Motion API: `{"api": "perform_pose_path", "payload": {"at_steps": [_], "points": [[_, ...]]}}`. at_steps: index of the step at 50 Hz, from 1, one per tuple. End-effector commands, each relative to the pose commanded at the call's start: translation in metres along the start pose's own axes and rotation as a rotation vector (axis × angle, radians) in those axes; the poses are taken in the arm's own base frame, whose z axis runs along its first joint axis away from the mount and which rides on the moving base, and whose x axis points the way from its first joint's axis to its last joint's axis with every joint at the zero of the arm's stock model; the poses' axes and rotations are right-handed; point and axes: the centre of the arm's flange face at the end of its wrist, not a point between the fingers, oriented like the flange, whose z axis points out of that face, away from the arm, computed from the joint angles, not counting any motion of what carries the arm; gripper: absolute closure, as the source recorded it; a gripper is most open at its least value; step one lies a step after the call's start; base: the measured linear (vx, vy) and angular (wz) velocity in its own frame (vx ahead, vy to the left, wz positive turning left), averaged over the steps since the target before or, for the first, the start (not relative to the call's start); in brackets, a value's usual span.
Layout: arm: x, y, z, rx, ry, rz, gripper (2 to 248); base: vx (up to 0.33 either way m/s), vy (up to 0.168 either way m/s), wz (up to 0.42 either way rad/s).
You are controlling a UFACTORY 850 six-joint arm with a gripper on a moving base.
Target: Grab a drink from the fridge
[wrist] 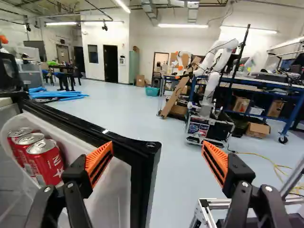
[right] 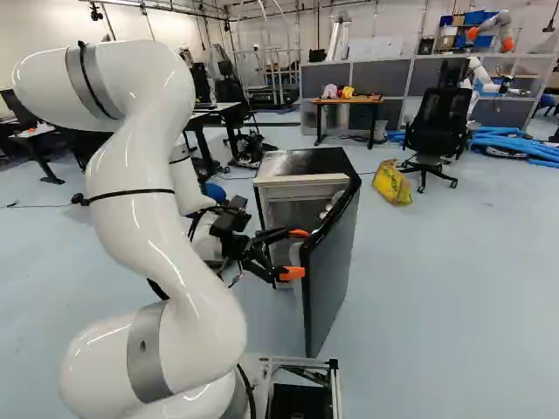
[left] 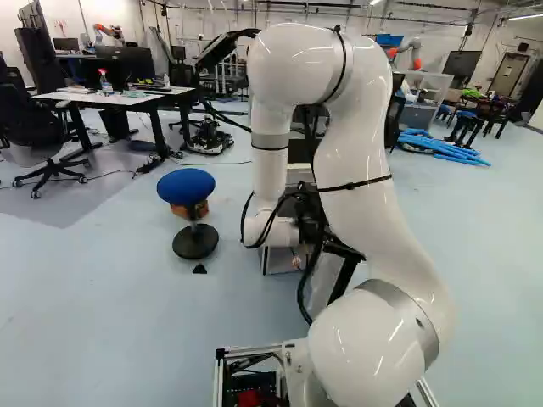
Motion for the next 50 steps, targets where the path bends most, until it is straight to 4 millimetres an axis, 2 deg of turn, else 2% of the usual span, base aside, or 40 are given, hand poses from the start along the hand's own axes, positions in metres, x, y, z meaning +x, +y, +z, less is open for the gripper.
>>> {"api": "perform_pose_path", "payload": {"at_steps": [25,50], "points": [[0.012,-0.028,0.024,-0.202,-0.059,0.083,3,0.0,0.0,0.0],[0.024,-0.062,0.053,-0.311,-0.124,0.17,3,0.0,0.0,0.0]]}}
